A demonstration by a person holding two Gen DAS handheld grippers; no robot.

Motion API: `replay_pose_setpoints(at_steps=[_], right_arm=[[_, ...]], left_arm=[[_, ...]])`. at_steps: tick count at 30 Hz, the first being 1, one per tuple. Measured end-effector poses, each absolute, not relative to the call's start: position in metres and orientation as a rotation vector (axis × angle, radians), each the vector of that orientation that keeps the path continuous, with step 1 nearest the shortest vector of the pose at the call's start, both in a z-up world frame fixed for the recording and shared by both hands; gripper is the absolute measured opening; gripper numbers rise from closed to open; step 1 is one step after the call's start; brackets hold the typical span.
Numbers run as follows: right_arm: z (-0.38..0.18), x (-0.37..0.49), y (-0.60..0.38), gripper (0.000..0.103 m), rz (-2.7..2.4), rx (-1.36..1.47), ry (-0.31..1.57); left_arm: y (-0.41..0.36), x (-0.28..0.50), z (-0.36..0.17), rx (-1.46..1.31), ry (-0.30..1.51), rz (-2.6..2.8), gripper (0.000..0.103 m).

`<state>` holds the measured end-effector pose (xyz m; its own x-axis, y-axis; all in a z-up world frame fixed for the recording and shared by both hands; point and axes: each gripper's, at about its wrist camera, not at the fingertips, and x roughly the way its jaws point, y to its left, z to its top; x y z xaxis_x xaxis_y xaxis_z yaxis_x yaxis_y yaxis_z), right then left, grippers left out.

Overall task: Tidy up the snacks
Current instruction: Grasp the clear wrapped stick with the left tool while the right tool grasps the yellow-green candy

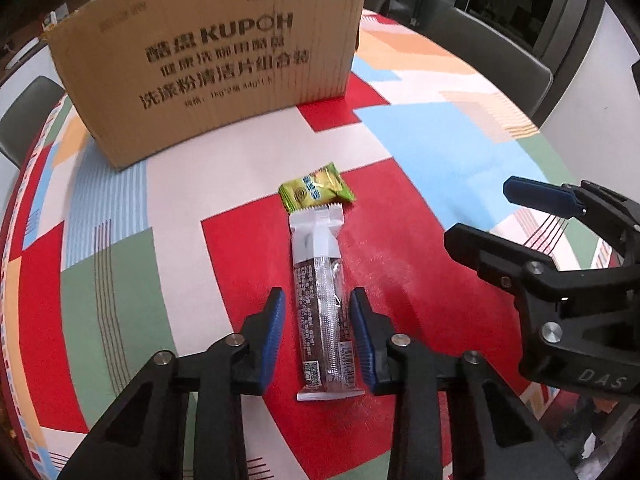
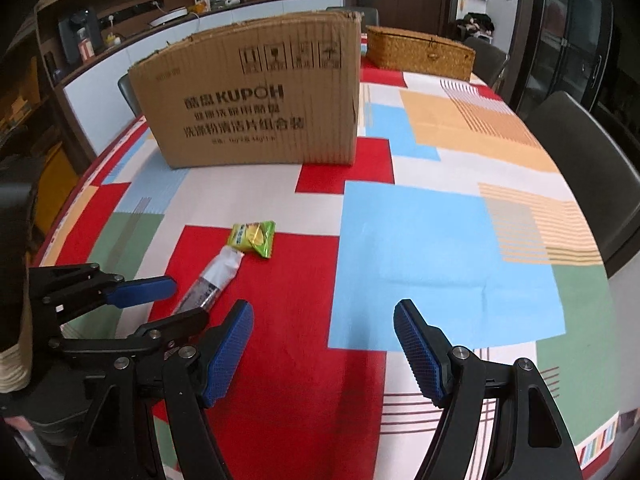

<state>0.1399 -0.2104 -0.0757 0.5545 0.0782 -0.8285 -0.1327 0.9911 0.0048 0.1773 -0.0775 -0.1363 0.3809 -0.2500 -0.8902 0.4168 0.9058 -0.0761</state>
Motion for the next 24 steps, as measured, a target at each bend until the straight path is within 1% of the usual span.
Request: replay_pose_setpoints(at_steps=[2,4,7,11,24], right_arm=[[-0.079,0.141,-0.211,0.073,0.125,-0.053,0.986],[-0.081,0.142,-0.211,0.073,0.125,-0.047,0.993],[-0.085,0.144,-0.211,0.073,0.127,-0.042,1.005],[-0.089,0.146,-0.208,0.073,0.134,-0.044,1.019],[-0.087,0.174,-0.183,0.073,0.217,-0.063,1.015]], left_arm=[[-0.080,0.177,-0.138,0.185,1.088,-0.418,0.030],[-0.082,0.177,-0.139,0.202,1.082,-0.413,0.025],[-0.080,0.179,-0.139,0.194,1.076,-0.416,0.020],[-0.072,0.181,-0.137,0.154,1.079,-0.415,0.019],[-0.038,0.190,-0.108,0.087,0.984,-0.323,0.019]])
